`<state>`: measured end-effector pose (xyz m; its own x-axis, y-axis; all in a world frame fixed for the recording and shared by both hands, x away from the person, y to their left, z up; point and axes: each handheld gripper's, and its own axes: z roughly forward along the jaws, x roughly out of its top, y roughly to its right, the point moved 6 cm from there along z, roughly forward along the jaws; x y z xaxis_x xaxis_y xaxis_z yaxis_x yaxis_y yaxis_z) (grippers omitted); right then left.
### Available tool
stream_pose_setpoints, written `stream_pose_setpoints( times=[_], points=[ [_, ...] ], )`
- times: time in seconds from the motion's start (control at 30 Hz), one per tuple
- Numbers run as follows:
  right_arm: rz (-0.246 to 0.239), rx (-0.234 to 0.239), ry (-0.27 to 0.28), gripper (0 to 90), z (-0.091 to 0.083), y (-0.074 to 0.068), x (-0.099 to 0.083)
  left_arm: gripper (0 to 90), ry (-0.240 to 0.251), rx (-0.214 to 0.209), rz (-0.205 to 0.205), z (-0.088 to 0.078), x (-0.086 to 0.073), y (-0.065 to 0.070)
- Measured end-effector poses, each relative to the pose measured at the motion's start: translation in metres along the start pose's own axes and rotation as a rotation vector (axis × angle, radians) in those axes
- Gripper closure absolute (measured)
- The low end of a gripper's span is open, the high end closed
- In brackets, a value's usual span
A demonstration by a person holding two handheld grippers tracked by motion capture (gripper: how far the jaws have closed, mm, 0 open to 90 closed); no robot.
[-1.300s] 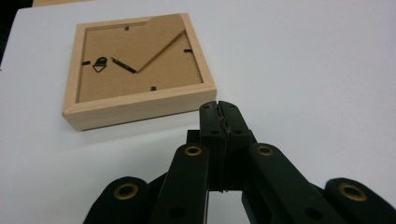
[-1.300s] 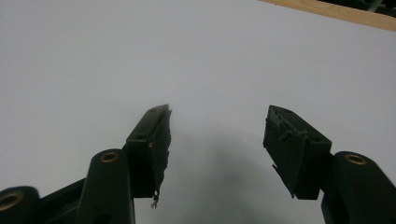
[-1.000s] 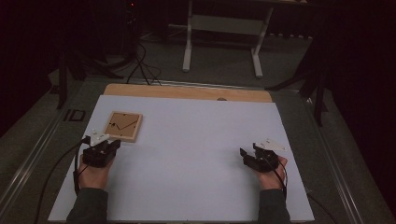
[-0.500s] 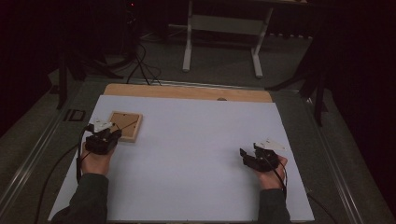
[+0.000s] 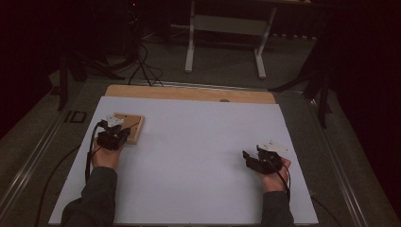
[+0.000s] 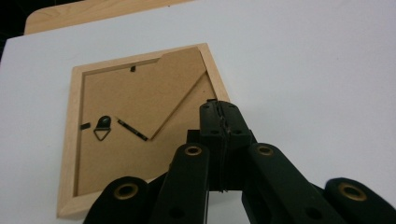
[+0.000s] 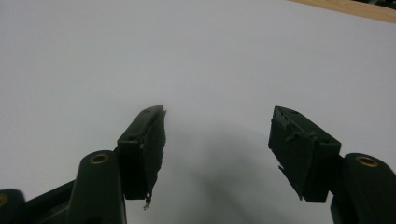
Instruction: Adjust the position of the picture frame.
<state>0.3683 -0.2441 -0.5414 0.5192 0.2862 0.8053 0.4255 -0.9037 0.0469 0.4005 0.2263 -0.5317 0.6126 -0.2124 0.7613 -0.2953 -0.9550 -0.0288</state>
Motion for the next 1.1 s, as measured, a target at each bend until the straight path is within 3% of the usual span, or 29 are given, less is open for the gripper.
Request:
stream_pose_setpoints(
  times=[0.53,0.7,1.0,1.1],
  points=[
    [0.001,0.007,-0.002,34.9,0.001,0.000,-0.001,89.5,-0.054,-0.011,0.011,0.023,-0.004,0.002],
    [0.003,0.009,-0.001,34.8,0.001,0.001,-0.001,89.5,-0.076,-0.004,0.031,0.025,-0.006,0.007],
    [0.003,0.010,-0.002,34.3,0.001,0.001,-0.001,89.7,-0.064,-0.019,-0.001,0.023,-0.009,0.006],
    [0.003,0.011,-0.003,34.3,0.001,0.001,-0.001,89.8,-0.071,-0.020,0.007,0.022,-0.010,0.007]
  ],
)
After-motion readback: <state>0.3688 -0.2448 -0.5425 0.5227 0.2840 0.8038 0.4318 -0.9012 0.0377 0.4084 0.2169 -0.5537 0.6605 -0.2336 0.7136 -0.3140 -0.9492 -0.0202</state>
